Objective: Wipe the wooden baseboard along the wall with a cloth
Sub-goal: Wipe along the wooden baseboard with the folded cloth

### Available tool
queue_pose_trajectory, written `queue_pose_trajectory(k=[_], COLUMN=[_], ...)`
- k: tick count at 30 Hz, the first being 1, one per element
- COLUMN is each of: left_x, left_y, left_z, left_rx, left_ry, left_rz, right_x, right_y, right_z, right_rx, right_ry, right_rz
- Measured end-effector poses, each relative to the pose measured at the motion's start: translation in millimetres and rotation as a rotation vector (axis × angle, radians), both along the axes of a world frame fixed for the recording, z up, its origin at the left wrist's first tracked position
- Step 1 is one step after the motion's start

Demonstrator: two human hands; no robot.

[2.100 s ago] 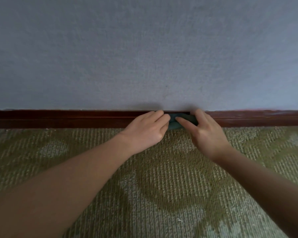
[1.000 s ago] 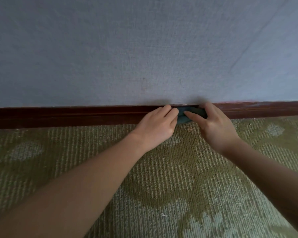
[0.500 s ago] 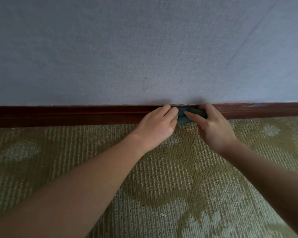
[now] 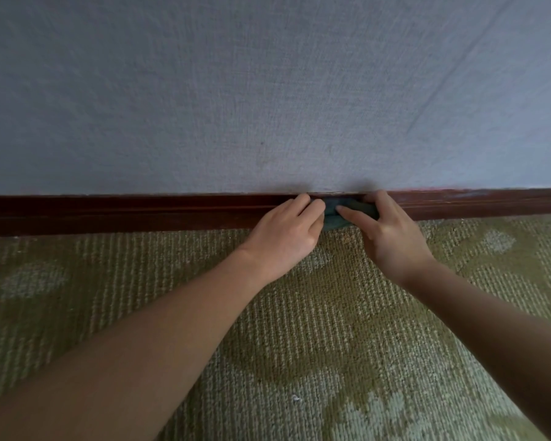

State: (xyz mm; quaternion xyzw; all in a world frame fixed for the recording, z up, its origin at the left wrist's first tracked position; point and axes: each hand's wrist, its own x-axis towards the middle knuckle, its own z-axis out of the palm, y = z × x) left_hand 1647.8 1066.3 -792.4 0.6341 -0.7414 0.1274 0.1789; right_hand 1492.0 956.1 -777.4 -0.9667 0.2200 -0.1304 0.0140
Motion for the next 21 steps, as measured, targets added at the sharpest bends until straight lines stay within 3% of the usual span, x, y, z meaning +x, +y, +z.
queue_pose_trajectory(k=[7,21], left_x=[-0.5,-1.0], left_y=[0.8,0.6], left_z=[2.0,0.4], left_rx=[0.012,0.038], left_ry=[0.055,-0.009], left_rz=[0.012,0.003], right_x=[-0.1,2.8], right_y=[-1.1,1.6], right_z=[-3.1,-4.0], right_rx=[0.008,0.008], right_ry=[-0.008,-0.006], right_rz=[-0.003,-0.031])
